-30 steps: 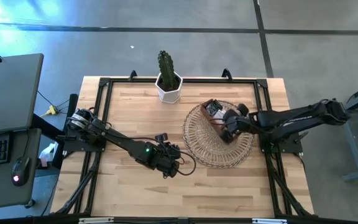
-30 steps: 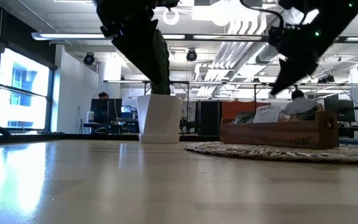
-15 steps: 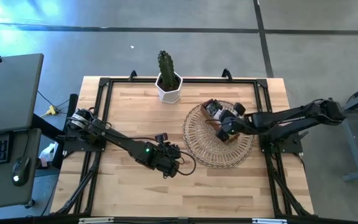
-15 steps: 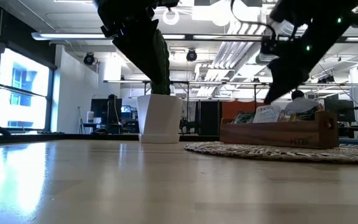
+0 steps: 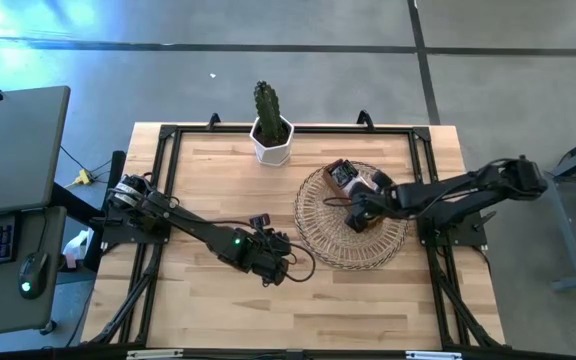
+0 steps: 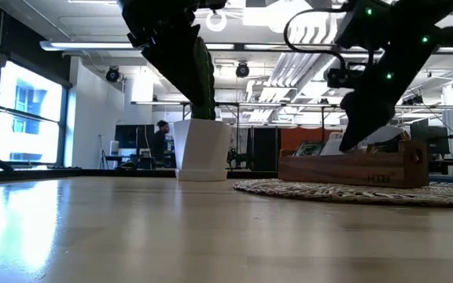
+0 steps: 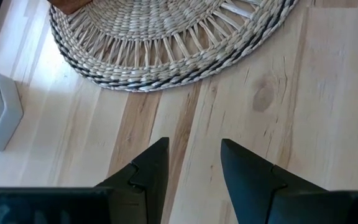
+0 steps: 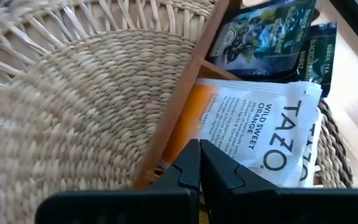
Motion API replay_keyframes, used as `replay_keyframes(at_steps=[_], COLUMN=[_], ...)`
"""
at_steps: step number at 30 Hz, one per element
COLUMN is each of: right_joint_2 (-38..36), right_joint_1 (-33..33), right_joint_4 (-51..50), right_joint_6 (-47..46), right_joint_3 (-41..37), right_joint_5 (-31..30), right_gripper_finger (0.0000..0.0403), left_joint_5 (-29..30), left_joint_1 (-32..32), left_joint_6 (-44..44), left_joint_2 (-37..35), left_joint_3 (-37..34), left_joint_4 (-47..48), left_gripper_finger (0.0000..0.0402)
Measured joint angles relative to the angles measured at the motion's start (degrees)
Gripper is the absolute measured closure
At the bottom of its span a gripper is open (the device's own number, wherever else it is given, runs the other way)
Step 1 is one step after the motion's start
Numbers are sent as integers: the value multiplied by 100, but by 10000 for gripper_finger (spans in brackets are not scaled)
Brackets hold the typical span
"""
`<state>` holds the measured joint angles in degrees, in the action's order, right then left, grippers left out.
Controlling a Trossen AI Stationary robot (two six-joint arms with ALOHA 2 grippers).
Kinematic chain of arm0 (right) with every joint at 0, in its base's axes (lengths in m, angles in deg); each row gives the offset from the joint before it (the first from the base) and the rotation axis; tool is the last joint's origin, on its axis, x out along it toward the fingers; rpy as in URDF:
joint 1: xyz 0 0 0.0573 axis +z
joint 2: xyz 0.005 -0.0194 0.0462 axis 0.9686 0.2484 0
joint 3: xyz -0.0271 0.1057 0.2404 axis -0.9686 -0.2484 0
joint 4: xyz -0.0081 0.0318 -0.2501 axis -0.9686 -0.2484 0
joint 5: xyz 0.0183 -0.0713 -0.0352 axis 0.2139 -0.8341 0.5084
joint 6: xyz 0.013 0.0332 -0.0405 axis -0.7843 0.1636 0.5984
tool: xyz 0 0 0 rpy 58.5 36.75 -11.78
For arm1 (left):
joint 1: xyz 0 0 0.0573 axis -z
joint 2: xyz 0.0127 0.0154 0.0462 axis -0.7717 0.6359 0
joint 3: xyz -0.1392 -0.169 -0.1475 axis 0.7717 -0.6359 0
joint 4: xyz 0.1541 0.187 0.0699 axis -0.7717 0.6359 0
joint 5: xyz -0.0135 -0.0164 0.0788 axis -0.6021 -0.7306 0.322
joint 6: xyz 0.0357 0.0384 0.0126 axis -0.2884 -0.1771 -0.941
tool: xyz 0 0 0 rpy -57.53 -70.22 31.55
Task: Pick & Place Tea
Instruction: Put the white tea bag into the middle section of the wooden organizer, then return to Home Position
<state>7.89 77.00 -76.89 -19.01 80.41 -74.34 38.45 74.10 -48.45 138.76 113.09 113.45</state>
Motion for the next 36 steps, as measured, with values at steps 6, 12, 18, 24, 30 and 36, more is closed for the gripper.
replay_keyframes(at_steps=[6,12,18,24,30,36], right_joint_2=[-294,-672,-1067,-1807,-3055,-4393], right_joint_1=[12,35,602,1390,2019,2346], right_joint_4=[-184,-644,-1298,-1976,-2059,-726], right_joint_6=[371,748,1008,1017,459,489], right_joint_3=[440,1277,2078,2243,1219,-193], right_joint_5=[-30,-38,-385,-928,-891,-1030], right_gripper_finger=[403,403,403,403,403,403], left_joint_5=[43,324,917,1144,1483,1681], left_joint_1=[0,1,62,210,863,1487], left_joint_6=[-15,120,1338,2808,3617,4581], left_joint_2=[0,-23,-696,-1604,-2679,-3955], left_joint_3=[0,0,-2,-4,-505,-1767], left_joint_4=[15,163,1555,3678,4314,4161], left_gripper_finger=[259,259,259,259,259,259])
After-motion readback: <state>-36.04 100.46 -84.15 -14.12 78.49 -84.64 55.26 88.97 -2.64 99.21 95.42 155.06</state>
